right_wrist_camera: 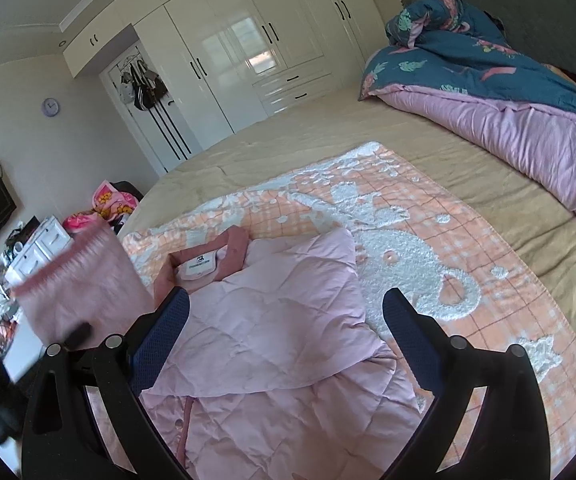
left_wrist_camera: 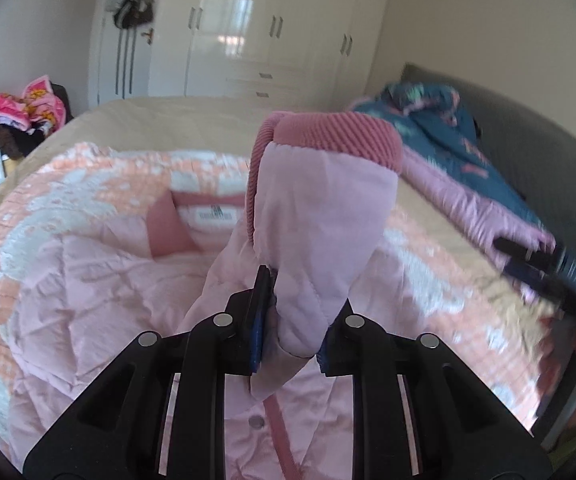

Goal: Fold large clothes
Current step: 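Carry the sleeve across the jacket body with the left gripper and release, then grasp the dark-pink hem trim of the jacket with the right gripper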

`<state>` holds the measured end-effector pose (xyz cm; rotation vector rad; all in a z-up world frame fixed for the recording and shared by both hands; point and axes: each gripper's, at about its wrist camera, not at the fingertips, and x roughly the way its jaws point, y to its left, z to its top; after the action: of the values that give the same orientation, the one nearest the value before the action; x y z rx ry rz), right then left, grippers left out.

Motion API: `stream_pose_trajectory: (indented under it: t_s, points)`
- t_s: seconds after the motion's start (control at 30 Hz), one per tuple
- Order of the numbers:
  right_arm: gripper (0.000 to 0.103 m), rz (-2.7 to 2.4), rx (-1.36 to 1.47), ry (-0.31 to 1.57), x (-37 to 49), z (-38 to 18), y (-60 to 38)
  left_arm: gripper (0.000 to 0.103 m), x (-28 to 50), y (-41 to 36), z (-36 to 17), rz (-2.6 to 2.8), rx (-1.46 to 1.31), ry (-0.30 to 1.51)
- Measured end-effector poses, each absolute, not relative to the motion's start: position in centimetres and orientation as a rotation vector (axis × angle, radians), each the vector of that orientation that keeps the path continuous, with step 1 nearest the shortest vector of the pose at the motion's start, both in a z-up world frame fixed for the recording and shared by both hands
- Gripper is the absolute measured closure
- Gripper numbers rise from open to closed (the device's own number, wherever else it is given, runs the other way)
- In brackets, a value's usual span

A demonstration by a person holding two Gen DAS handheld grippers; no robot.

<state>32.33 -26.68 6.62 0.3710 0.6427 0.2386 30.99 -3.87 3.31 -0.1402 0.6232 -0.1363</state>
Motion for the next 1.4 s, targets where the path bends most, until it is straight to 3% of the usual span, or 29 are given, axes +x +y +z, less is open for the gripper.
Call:
stream_pose_trajectory:
  t_s: [0.23, 0.37, 0.47, 0.53, 0.6, 0.7, 0.87, 1.4]
  points:
    - [0.006, 0.233, 0.369, 0.668, 32.8, 5.8, -26.4, 0.084, 30.5, -6.6, -0.3, -0.205, -0.040, 0.688]
    - [0.006, 0.242, 0.369, 0.685, 33.1, 5.3, -26.1, 0.057, 30.3, -8.1, -1.9, -0.270, 0.002, 0.737]
    - [0.006, 0.244, 0.362, 0.699, 33.3, 4.9, -25.8, 0.051, 30.1, -9.0, -2.5, -0.290, 0.048, 0.773]
    - [0.006, 0.250, 0.369, 0.709, 33.4, 4.7, -25.8, 0.041, 29.7, -9.3, -2.9, -0.317, 0.073, 0.797]
    - [0.006, 0.260, 0.375, 0.723, 33.5, 4.4, -25.6, 0.023, 29.4, -9.3, -3.2, -0.360, 0.080, 0.837]
    - [0.006, 0.272, 0.369, 0.737, 33.6, 4.1, -25.2, 0.015, 28.5, -8.6, -3.1, -0.407, 0.072, 0.852]
    - [0.006, 0.311, 0.350, 0.769, 33.5, 3.6, -23.6, 0.009, 28.4, -4.3, -1.5, -0.355, -0.057, 0.832]
    - [0.006, 0.421, 0.333, 1.023, 33.4, -2.1, -16.8, 0.009, 31.1, 11.9, 1.0, 0.014, -0.325, 0.754]
